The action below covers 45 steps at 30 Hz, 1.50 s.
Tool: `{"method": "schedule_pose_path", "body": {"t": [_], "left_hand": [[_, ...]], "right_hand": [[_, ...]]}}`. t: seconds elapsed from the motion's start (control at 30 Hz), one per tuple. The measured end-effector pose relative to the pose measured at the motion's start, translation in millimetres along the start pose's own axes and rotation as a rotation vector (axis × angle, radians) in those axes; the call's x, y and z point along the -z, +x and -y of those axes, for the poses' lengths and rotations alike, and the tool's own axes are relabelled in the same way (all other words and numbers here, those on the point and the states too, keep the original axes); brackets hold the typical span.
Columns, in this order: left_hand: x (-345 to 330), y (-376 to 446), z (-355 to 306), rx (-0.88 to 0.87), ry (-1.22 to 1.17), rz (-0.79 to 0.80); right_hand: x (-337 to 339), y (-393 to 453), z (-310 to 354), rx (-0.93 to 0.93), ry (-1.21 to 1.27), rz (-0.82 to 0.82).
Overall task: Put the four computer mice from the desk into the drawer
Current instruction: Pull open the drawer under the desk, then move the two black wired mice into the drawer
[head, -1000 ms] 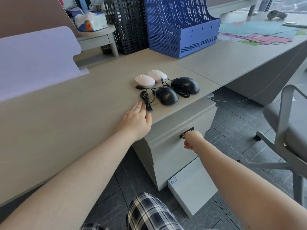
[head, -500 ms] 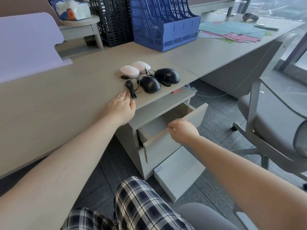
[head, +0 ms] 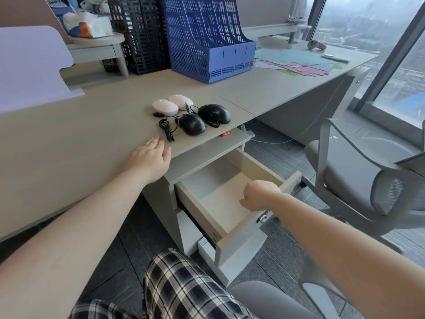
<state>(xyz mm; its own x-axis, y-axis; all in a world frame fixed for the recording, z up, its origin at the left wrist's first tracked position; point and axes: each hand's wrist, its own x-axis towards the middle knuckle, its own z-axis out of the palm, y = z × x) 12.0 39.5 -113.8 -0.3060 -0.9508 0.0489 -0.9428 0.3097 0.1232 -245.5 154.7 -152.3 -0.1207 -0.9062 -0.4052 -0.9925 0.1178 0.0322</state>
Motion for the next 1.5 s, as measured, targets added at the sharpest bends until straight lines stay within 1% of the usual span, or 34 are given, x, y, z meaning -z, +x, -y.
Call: {"method": "schedule_pose_path", "body": {"t": [0.23,0.33,0.43,0.57,0.73,0.87,0.97,1.03,1.1,1.17,1.27,1.33,1.4,1.43,1.5], "left_hand": [[0.2,-7.3,0.8,-0.004,0.009,-0.013],[0.8,-6.5,1.4,-0.008,0.008,-0.012],[-0.5,-5.2,2.5,-0.013,0.009,-0.01],[-2.0,-5.3,3.0,-0.017,-0.001,-0.028],[-0.3,-1.9,3.6,-0.009,-0.056,-0.033],[3.8,4.1,4.0,0.049,-0.182,-0.027],[8.9,7.5,1.8,0.092,-0.287,-0.062],[11.7,10.3,0.4,0.125,-0.327,-0.106],[15.5,13.3,-1.6,0.133,-0.348,-0.203],[19.8,17.6,-4.1,0.106,-0.365,-0.328],[26.2,28.6,-10.8,0.087,-0.39,-0.401],[30.3,39.2,-19.1,0.048,-0.396,-0.388],[34.3,50.4,-30.1,0.017,-0.35,-0.305],[36.2,56.8,-35.0,0.049,-0.32,-0.247],[38.9,69.1,-42.1,0.206,-0.286,-0.127]], "right_hand": [[-13.0,-13.7,-8.5,-0.088,-0.045,0.188],[-11.2,-14.0,-8.3,-0.097,-0.055,0.316],[-11.0,-14.9,-8.8,-0.097,-0.08,0.398],[-15.8,-15.9,-9.9,-0.104,-0.1,0.429],[-14.1,-4.7,-3.9,-0.092,-0.026,0.362],[-0.4,10.6,7.5,-0.078,-0.042,0.266],[12.9,24.8,14.6,-0.039,-0.057,0.238],[23.4,33.5,18.7,-0.008,-0.049,0.168],[37.5,40.9,22.8,0.017,-0.009,0.058],[55.2,46.4,27.5,0.033,0.092,-0.088],[82.3,56.7,34.6,0.005,0.306,-0.351],[97.3,66.2,36.1,-0.016,0.43,-0.553],[112.6,77.2,34.6,-0.027,0.544,-0.722],[120.3,83.1,33.2,-0.031,0.585,-0.764],[133.0,97.3,30.4,-0.041,0.614,-0.752]]}}
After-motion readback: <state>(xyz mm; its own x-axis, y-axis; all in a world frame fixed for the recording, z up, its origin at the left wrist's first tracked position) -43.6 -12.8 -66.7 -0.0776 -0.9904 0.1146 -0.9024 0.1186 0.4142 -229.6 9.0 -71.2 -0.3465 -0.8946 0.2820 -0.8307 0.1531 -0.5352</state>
